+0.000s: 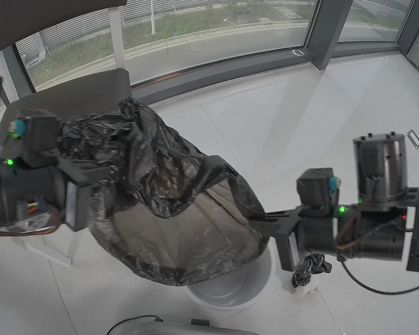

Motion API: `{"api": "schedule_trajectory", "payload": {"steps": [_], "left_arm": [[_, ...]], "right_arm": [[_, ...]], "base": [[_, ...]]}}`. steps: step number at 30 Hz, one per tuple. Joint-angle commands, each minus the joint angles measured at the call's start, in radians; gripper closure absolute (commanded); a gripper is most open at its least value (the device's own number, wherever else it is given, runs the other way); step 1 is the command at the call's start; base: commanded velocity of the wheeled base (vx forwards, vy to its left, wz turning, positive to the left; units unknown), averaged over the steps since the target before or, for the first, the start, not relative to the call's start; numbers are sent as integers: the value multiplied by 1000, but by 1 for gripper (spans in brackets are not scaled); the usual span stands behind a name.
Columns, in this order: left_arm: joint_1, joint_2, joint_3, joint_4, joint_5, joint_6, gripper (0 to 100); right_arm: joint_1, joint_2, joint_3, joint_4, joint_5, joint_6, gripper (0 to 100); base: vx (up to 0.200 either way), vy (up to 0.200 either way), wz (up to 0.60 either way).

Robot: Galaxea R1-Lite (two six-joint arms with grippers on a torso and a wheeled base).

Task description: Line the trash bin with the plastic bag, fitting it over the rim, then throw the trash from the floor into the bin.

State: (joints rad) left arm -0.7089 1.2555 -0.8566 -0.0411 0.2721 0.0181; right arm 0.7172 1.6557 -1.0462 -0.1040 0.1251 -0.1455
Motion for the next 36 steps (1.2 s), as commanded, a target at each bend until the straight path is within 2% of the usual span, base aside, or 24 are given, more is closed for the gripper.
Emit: {"api": "schedule_trajectory", "payload": {"steps": [1, 5, 11, 16, 22, 23, 27, 31, 36], "left_arm": [[-159, 292, -180, -3, -1, -79, 100], [-224, 375, -248, -3, 1, -122, 100], [-270, 458, -317, 0, 1, -136, 100], [-290, 467, -294, 9, 2, -213, 100], [-302, 464, -271, 10, 2, -253, 100], [-316, 469, -249, 20, 2, -291, 100], [-316, 482, -249, 40, 1, -340, 100], [-319, 479, -246, 76, -1, -346, 100], [-328, 501, -223, 89, -7, -356, 100]], "right_arm": [[-56, -257, 201, 4, 2, 0, 100], [-102, -343, 256, 12, 10, -2, 100], [-125, -416, 310, 35, 14, 0, 100], [-122, -424, 356, 35, 14, 0, 100], [-114, -421, 385, 37, 16, -2, 100], [-98, -418, 413, 37, 16, -3, 100], [-93, -415, 448, 37, 25, -2, 100], [-94, -407, 477, 37, 70, 0, 100], [-98, -363, 500, 33, 73, -5, 100]], "base": [[0, 0, 0], [0, 0, 0], [0, 0, 0], [0, 0, 0], [0, 0, 0], [0, 0, 0], [0, 0, 0], [0, 0, 0], [0, 0, 0]]}}
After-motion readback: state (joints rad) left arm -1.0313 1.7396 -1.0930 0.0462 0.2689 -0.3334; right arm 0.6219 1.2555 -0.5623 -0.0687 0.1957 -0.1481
